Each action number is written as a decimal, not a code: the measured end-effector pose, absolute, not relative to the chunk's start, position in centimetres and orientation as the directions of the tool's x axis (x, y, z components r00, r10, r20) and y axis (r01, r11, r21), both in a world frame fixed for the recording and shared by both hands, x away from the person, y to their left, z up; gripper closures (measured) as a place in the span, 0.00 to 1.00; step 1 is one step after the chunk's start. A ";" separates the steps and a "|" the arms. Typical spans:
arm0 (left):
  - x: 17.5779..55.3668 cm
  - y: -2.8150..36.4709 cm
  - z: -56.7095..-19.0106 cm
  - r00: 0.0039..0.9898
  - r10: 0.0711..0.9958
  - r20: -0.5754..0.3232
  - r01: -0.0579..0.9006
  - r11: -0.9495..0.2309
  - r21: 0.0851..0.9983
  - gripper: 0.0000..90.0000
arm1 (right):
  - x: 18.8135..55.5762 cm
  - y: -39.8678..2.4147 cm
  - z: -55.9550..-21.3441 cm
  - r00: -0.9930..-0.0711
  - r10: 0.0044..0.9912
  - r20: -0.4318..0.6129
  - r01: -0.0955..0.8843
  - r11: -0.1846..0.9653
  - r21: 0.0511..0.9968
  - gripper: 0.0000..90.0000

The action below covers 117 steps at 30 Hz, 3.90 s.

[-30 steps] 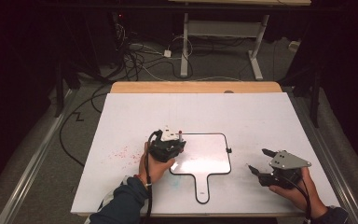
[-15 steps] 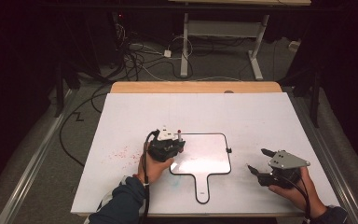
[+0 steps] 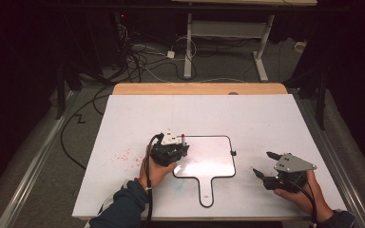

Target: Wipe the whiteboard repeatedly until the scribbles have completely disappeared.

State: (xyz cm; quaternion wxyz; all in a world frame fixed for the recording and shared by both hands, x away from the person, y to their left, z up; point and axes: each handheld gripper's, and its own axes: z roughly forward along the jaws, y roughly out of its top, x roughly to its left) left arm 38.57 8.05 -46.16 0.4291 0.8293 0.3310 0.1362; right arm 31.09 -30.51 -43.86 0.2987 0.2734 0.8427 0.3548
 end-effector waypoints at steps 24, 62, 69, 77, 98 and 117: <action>37.3 8.3 -46.3 0.774 0.628 -0.077 0.423 -0.425 0.800 0.87 | 31.2 -30.2 -44.1 -0.676 0.667 -0.313 0.252 0.608 0.753 0.29; 37.2 4.8 -46.1 0.828 0.554 -0.087 0.398 -0.470 0.788 0.87 | 31.0 -30.3 -44.1 -0.675 0.667 -0.316 0.251 0.610 0.751 0.29; 37.6 6.7 -46.4 0.799 0.591 -0.112 0.430 -0.431 0.793 0.87 | 31.0 -30.1 -44.0 -0.673 0.667 -0.318 0.249 0.610 0.753 0.29; 37.9 2.6 -46.1 0.835 0.542 -0.092 0.393 -0.471 0.790 0.87 | 31.3 -30.0 -44.1 -0.678 0.663 -0.317 0.248 0.613 0.750 0.29; 37.1 -3.3 -45.0 0.899 0.433 -0.072 0.310 -0.509 0.803 0.87 | 31.0 -30.5 -44.0 -0.672 0.670 -0.316 0.249 0.606 0.755 0.29; 36.8 1.2 -44.5 0.884 0.462 -0.070 0.319 -0.487 0.813 0.87 | 31.5 -29.9 -43.4 -0.697 0.673 -0.247 0.240 0.543 0.805 0.31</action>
